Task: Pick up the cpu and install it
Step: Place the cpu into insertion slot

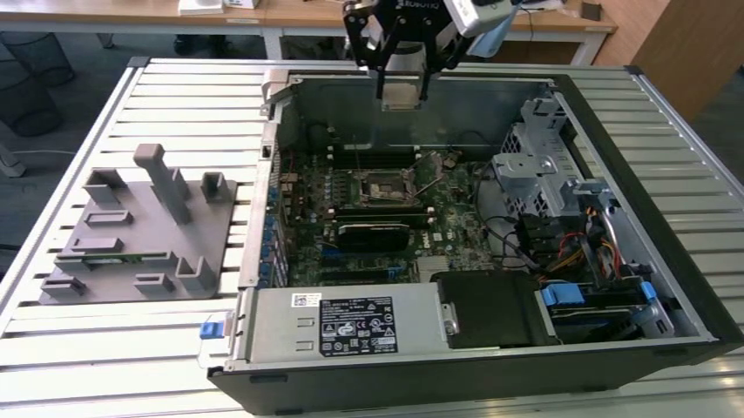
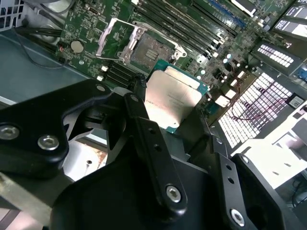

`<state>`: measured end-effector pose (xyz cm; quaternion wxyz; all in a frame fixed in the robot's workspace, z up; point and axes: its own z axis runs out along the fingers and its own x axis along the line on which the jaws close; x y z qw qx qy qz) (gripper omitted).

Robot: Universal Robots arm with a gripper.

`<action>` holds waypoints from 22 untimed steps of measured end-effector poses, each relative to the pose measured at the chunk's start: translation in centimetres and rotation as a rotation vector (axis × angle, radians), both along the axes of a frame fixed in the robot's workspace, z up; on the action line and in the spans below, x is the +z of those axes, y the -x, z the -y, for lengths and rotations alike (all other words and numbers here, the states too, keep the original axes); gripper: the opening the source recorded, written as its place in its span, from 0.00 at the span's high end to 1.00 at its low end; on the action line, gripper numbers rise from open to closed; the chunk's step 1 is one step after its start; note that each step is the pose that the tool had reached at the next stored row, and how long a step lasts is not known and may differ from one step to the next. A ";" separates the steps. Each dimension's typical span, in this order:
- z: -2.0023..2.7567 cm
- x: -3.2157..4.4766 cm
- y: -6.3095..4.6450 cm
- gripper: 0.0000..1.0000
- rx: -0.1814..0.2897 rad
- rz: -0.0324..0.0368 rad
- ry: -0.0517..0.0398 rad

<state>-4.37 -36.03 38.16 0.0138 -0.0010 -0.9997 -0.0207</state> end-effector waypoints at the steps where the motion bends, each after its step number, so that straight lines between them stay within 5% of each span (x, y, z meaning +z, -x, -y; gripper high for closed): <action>1: 0.00 -0.01 0.0 0.47 0.000 0.0000 0.0000; 9: 0.00 -0.18 -0.1 0.47 -0.024 0.0001 0.0016; 22: 0.00 -0.45 -0.1 0.47 -0.178 -0.0001 0.0035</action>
